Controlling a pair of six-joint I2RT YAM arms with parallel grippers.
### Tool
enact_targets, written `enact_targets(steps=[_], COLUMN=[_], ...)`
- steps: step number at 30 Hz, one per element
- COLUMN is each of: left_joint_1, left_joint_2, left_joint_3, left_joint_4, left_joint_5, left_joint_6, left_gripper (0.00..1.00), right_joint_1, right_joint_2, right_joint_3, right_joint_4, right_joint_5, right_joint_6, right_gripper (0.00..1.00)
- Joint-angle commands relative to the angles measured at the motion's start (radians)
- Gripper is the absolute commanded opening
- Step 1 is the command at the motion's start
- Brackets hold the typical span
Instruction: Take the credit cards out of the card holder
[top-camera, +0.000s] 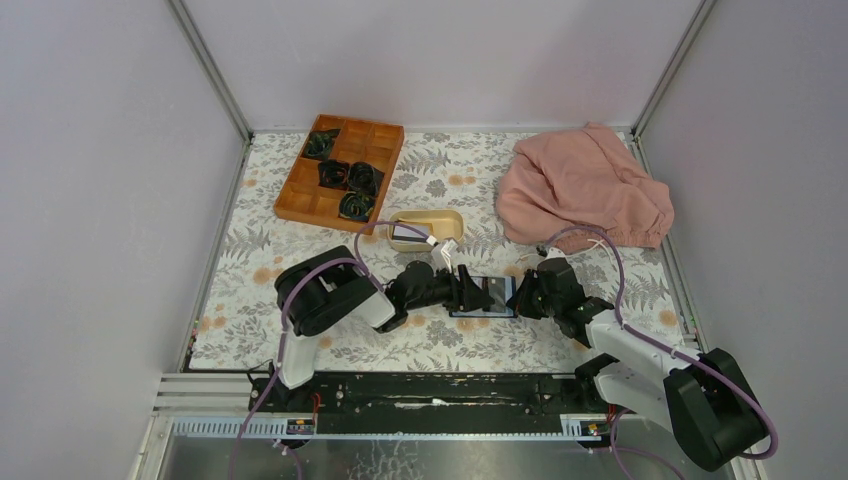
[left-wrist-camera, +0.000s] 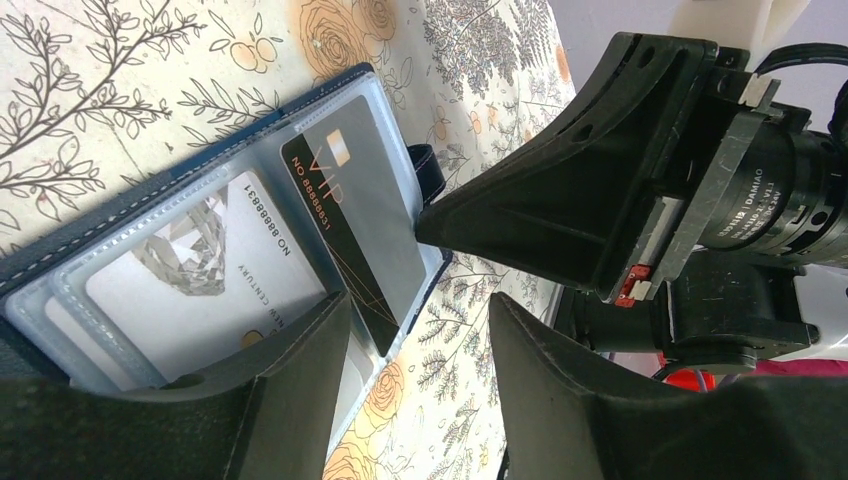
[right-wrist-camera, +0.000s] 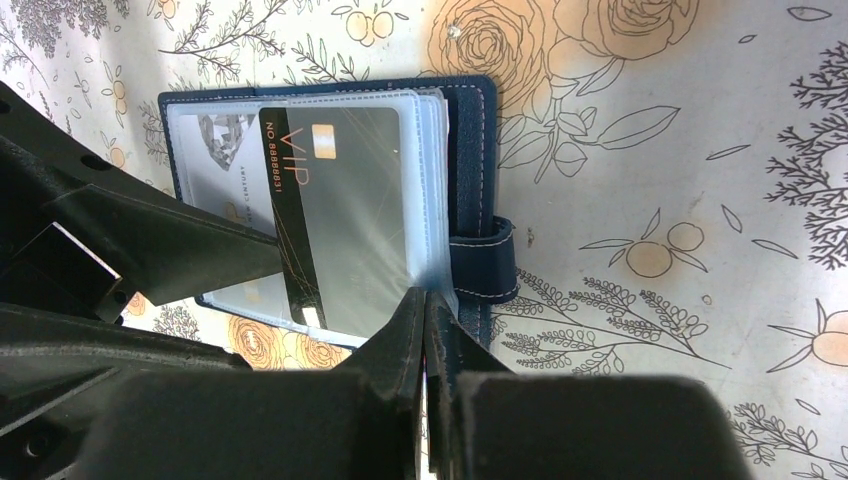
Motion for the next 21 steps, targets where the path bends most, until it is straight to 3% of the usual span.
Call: enact_targets(steps=[1, 10, 15, 21], left_joint_1=[-0.011, -0.019, -0.02, -0.011], left_joint_2=[0.053, 0.088, 0.085, 0.063], left_joint_3=[0.017, 0.034, 0.024, -0.019], left_joint_4=[-0.045, 0.143, 0.121, 0.106], left_joint_5=[-0.012, 0.095, 0.075, 0.044], left_joint_6=[0.017, -0.053, -0.053, -0.051], left_gripper=[0.61, 0.6, 0.43, 0.35], right_joint_1=[-0.001, -0.001, -0.002, -0.003], right_joint_2=[0.029, 0.029, 0.024, 0.028], right_joint_3=[0.002, 0.003, 0.001, 0.002], right_joint_4=[-0.043, -0.042, -0.042, -0.042], right_joint_5=[-0.03, -0.031, -0.028, -0.027], right_joint_6=[-0.023, -0.026, -0.024, -0.023], right_gripper=[0.02, 0.02, 0.02, 0.02])
